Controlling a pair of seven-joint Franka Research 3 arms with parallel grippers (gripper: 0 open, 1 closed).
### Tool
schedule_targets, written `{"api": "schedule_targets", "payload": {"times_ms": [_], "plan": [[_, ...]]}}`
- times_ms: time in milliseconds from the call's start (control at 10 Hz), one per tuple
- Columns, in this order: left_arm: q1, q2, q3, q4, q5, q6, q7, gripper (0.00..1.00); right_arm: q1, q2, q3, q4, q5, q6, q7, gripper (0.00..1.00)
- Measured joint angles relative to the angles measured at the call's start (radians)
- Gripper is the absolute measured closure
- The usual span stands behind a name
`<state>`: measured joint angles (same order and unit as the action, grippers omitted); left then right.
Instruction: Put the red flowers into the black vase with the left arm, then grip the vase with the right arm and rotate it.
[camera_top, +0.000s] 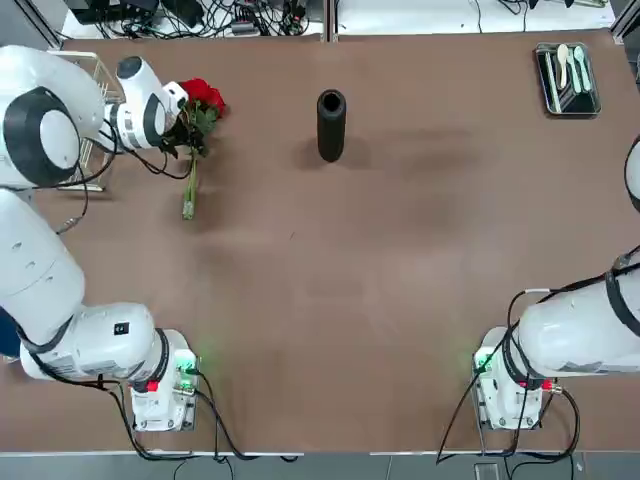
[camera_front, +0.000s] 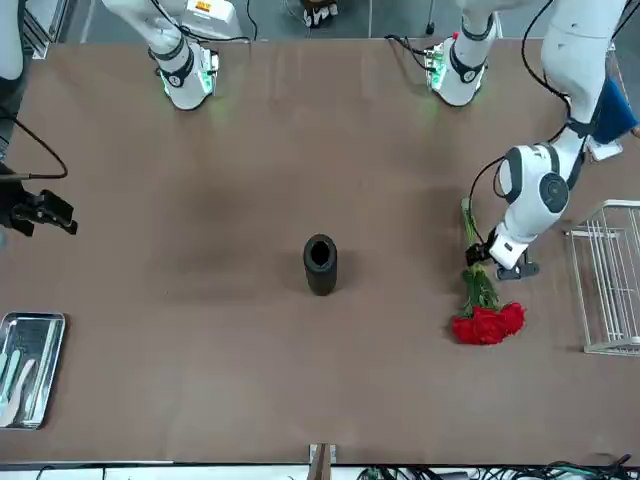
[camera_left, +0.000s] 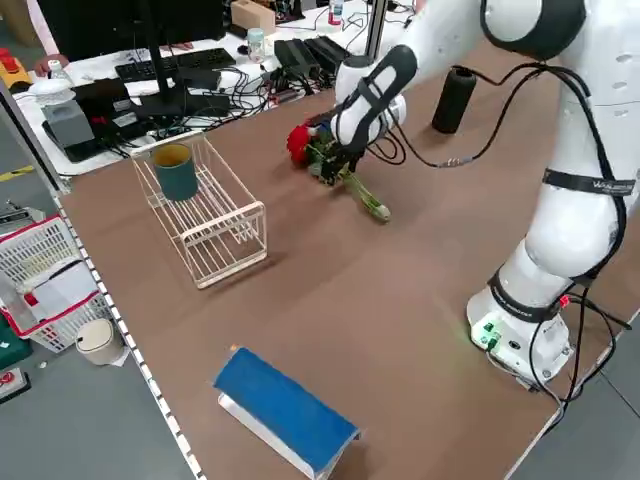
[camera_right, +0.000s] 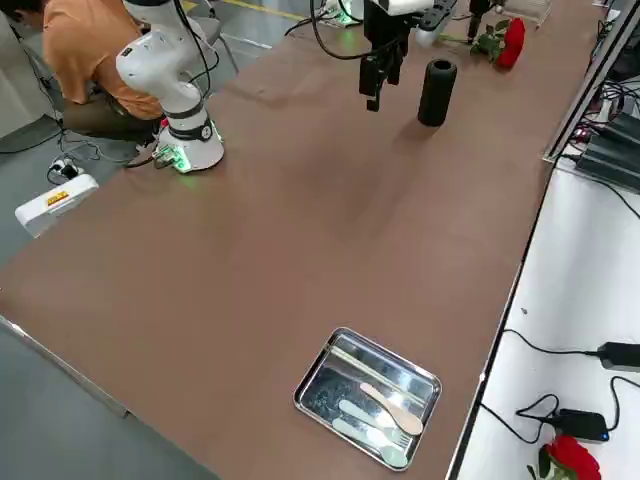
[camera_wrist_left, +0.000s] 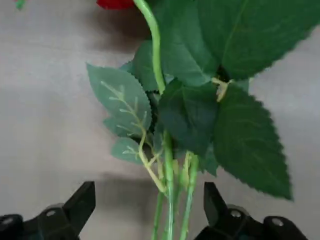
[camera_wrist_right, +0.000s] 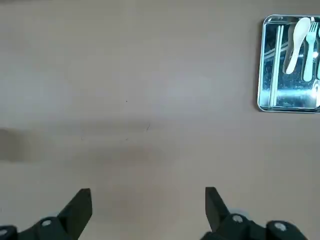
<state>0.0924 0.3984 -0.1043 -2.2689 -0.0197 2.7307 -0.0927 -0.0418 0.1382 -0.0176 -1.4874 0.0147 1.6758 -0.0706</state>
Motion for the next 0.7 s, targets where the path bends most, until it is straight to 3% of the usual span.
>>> {"api": "schedule_targets", "payload": {"times_ms": [400,700], "plan": [[0.000,0.045,0.001,0.000,0.000,0.059,-0.006,0.22,0.000,0.000,0.000,0.000,0.000,0.000,0.000,0.00],[0.002,0.037,0.001,0.005,0.000,0.060,-0.006,0.67,0.000,0.000,0.000,0.000,0.000,0.000,0.000,0.00]]}}
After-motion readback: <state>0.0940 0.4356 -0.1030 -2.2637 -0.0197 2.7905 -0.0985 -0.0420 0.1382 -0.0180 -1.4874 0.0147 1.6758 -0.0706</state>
